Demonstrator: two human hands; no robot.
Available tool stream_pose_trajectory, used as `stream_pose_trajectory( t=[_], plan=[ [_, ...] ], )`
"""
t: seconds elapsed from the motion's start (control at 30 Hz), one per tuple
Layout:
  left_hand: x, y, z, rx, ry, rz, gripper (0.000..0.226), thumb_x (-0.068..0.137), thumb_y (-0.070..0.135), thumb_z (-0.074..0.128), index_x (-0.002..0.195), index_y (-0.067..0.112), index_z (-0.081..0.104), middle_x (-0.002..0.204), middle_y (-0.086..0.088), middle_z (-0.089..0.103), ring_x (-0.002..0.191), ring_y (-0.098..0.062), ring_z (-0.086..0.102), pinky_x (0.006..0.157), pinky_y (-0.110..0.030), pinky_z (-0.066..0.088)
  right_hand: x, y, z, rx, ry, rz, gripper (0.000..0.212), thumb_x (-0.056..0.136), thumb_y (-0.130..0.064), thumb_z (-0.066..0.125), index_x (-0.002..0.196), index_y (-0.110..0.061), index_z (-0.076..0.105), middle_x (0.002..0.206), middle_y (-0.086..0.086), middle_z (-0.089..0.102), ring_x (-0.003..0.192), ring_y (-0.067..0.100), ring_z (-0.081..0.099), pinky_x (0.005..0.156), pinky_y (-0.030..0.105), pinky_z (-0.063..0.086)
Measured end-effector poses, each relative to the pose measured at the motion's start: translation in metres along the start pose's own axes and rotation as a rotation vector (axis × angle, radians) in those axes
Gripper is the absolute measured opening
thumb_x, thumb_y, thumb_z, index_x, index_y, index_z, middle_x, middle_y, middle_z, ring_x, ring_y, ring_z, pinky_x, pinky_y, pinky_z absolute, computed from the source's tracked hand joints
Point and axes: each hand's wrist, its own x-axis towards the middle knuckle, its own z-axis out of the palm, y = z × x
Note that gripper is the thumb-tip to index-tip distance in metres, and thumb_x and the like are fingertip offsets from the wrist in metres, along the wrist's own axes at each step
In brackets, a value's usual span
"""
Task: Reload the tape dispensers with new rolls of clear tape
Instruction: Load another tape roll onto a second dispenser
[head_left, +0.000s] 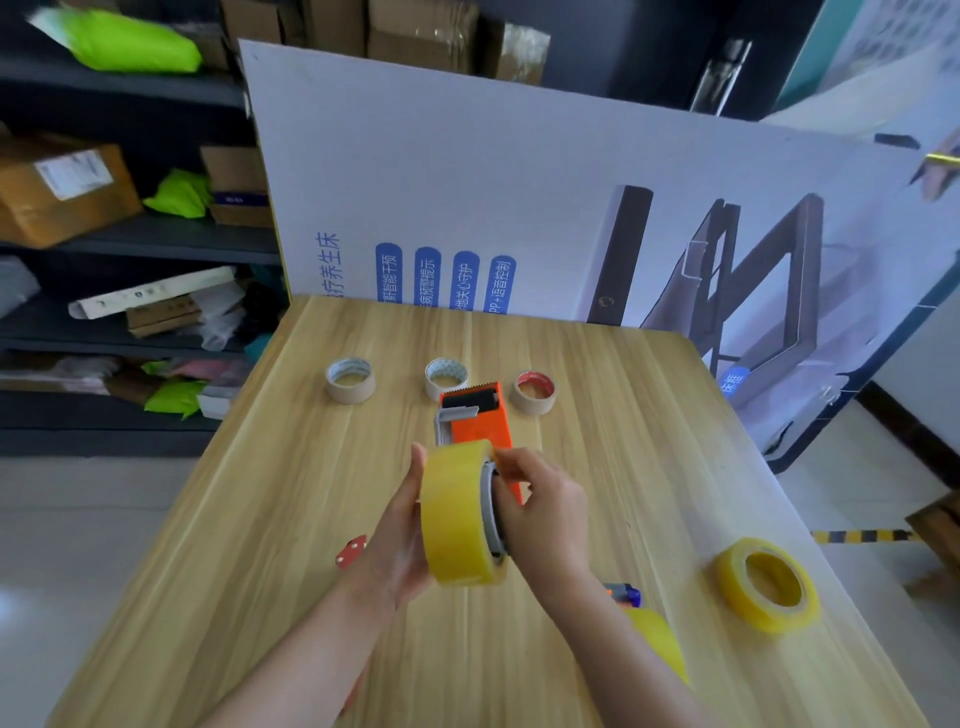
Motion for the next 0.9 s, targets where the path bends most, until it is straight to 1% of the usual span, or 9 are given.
stream_pose_trajectory(
  t=[0.1,0.17,0.23,0.33,0.53,0.67,0.77,0.87,0.9],
  plan=[
    [-0.003,-0.001,0.002,-0.027,-0.016,0.033,0.090,0.039,0.063,0.086,0.108,0.006,0.073,0.110,-0.020,0.069,0.094,-0.033,0.070,0.075,-0.041,0.059,0.001,-0.003,0.001,-0.209,0.175,-0.179,0.014,0.071,-0.019,0.073,0.085,-0.017,0.072,0.088,-0.002,0.062,0.082,0.019,0.052,0.064,0.023,0.041],
    [-0.006,0.000,0.003,-0.020,0.003,0.046,0.083,0.054,0.069,0.075,0.108,0.006,0.072,0.108,-0.019,0.069,0.093,-0.032,0.070,0.076,-0.042,0.059,0.003,-0.008,-0.003,-0.126,0.114,-0.039,0.030,0.074,-0.024,0.077,0.101,-0.020,0.064,0.099,-0.006,0.056,0.090,0.013,0.052,0.068,0.019,0.041],
    [-0.010,0.003,0.007,0.042,0.006,0.067,0.080,0.070,0.074,0.055,0.114,0.008,0.069,0.116,-0.019,0.067,0.102,-0.033,0.067,0.080,-0.043,0.057,0.006,-0.013,-0.008,0.050,-0.043,0.213,0.048,0.077,-0.031,0.076,0.118,-0.027,0.052,0.105,-0.013,0.056,0.090,0.005,0.058,0.071,0.023,0.051],
    [-0.016,0.009,0.011,0.105,-0.082,0.079,0.087,0.060,0.069,0.072,0.122,0.009,0.065,0.131,-0.022,0.057,0.120,-0.036,0.057,0.094,-0.048,0.051,0.010,-0.014,-0.011,0.195,-0.129,0.318,0.039,0.080,-0.033,0.072,0.115,-0.034,0.054,0.094,-0.012,0.065,0.081,0.009,0.066,0.068,0.040,0.060],
    [-0.027,0.022,0.008,0.179,-0.288,0.147,0.105,0.057,0.043,0.089,0.141,0.006,0.037,0.129,-0.020,0.059,0.114,-0.036,0.059,0.085,-0.045,0.053,0.014,-0.024,-0.016,0.264,-0.126,0.290,0.034,0.082,-0.028,0.072,0.114,-0.031,0.060,0.093,-0.010,0.067,0.081,0.011,0.066,0.066,0.039,0.061],
    [-0.031,0.035,0.022,0.372,-0.224,0.259,0.102,0.052,0.041,0.091,0.138,0.014,0.041,0.119,-0.014,0.063,0.105,-0.032,0.064,0.079,-0.041,0.055,0.015,-0.034,-0.019,0.256,-0.110,0.203,0.030,0.083,-0.031,0.071,0.113,-0.030,0.062,0.103,-0.015,0.066,0.096,0.002,0.062,0.079,0.027,0.056],
    [-0.032,0.048,0.027,0.418,-0.179,0.347,0.104,0.050,0.039,0.093,0.138,0.018,0.041,0.122,-0.016,0.060,0.107,-0.032,0.062,0.082,-0.042,0.055,0.012,-0.050,-0.026,0.356,-0.007,0.069,0.015,0.087,-0.020,0.064,0.093,-0.033,0.066,0.095,-0.012,0.065,0.091,0.004,0.062,0.075,0.023,0.051],
    [-0.032,0.061,0.033,0.452,-0.190,0.420,0.107,0.049,0.035,0.094,0.139,0.020,0.037,0.122,-0.022,0.054,0.105,-0.038,0.058,0.082,-0.046,0.054,0.007,-0.066,-0.036,0.584,-0.201,-0.018,0.018,0.087,-0.027,0.056,0.089,-0.015,0.070,0.082,0.012,0.066,0.082,0.029,0.061,0.074,0.044,0.049],
    [-0.032,0.065,0.035,0.472,-0.181,0.438,0.110,0.048,0.036,0.094,0.140,0.024,0.035,0.124,-0.023,0.052,0.108,-0.040,0.056,0.086,-0.048,0.052,0.005,-0.069,-0.038,0.618,-0.283,-0.061,0.024,0.086,-0.031,0.059,0.093,-0.011,0.069,0.083,0.018,0.064,0.080,0.030,0.059,0.075,0.047,0.048]
  ],
)
